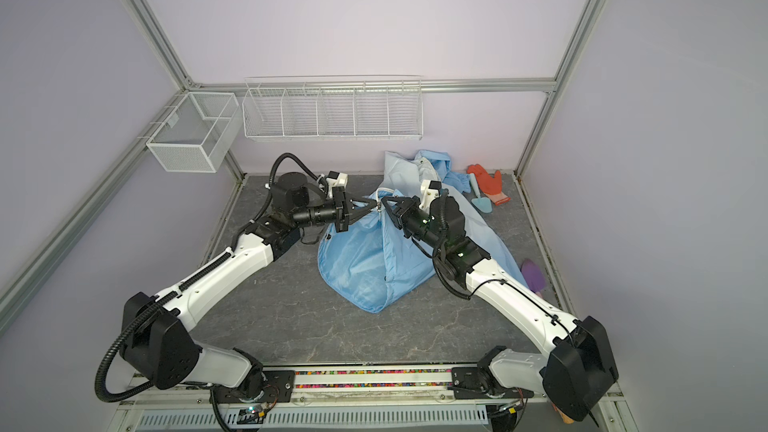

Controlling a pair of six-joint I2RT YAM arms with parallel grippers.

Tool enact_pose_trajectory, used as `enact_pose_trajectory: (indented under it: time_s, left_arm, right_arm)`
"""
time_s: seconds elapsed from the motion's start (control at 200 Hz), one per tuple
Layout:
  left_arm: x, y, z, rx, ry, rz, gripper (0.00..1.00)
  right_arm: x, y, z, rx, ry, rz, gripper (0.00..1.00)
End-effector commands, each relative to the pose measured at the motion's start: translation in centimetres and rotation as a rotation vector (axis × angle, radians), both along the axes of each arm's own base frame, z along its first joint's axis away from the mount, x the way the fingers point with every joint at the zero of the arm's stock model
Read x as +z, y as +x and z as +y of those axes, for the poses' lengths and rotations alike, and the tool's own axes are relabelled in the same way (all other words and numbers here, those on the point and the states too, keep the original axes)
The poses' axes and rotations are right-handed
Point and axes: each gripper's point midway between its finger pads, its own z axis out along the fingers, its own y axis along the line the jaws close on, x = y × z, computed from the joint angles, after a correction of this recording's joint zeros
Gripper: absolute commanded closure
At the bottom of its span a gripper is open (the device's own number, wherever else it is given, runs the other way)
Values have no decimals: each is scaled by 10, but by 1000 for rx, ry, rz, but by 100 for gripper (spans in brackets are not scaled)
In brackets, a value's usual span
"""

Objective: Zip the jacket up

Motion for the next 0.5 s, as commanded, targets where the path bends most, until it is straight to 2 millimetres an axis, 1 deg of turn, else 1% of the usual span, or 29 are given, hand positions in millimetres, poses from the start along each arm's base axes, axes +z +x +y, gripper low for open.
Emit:
enact_pose_trajectory:
  time_s: [0.0, 0.055, 0.145, 0.29, 0.405, 0.495]
  left_arm:
    - [-15, -22, -1, -75, 54, 61, 100]
    - [-20, -22, 1, -70, 76, 62, 100]
    - [-21, -22, 1, -70, 87, 51, 100]
    - [-27, -23, 4, -76, 136, 39, 100]
    - [-20, -25, 1, -92, 105, 28, 100]
    - [-19, -27, 1, -105, 104, 32, 100]
  right_arm:
    - [66, 10, -17, -66, 119, -180, 93]
    - [67, 10, -19, -68, 131, -174, 93]
    - [67, 11, -21, -65, 147, -156, 93]
    - [66, 13, -19, -60, 185, -113, 93]
    - [64, 16, -20, -76, 171, -89, 93]
    - [57, 21, -23, -97, 151, -69, 93]
